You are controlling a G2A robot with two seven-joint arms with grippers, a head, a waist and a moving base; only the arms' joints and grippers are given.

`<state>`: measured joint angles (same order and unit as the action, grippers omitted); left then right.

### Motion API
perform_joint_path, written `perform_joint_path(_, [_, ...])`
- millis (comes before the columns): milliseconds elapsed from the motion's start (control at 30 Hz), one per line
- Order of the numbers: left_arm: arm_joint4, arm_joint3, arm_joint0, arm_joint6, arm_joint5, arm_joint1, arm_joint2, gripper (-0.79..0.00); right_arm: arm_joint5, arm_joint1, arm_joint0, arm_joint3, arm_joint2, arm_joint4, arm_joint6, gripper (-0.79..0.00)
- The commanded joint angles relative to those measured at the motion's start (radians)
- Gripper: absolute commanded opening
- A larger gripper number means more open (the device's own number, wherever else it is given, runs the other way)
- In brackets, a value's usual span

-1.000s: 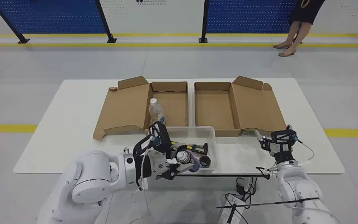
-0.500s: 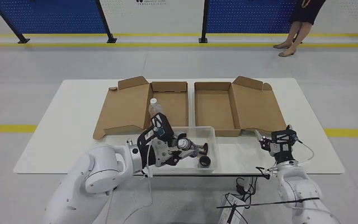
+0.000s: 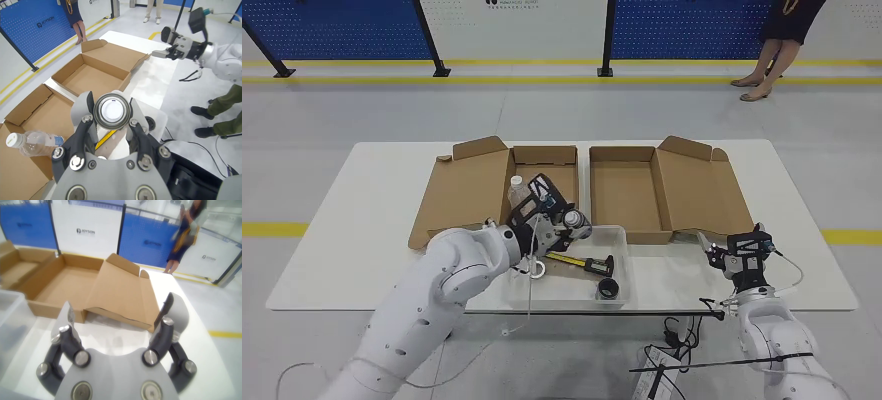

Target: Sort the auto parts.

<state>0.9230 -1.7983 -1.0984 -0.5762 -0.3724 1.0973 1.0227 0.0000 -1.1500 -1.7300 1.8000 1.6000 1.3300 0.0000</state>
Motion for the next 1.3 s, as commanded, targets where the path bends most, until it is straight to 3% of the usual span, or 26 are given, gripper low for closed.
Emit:
perform_joint_path(0, [0.036,0.053,0.034,0.017,0.011,0.008,-0.025,-0.785,0.000,0.000,0.000,0.000,0.000,0.000,0.000,0.000])
perform_joint_path(533, [0.139,0.370,0.211,0.043,0.078,0.065,-0.145,-0.785,0.000,0.000,0.000,0.000,0.000,0.000,0.000,0.000])
perform_joint_path(1267, [0.102,0.704,0.381,0.071,0.073,0.155,-0.256,-0.785,0.000,0.000,0.000,0.000,0.000,0.000,0.000,0.000])
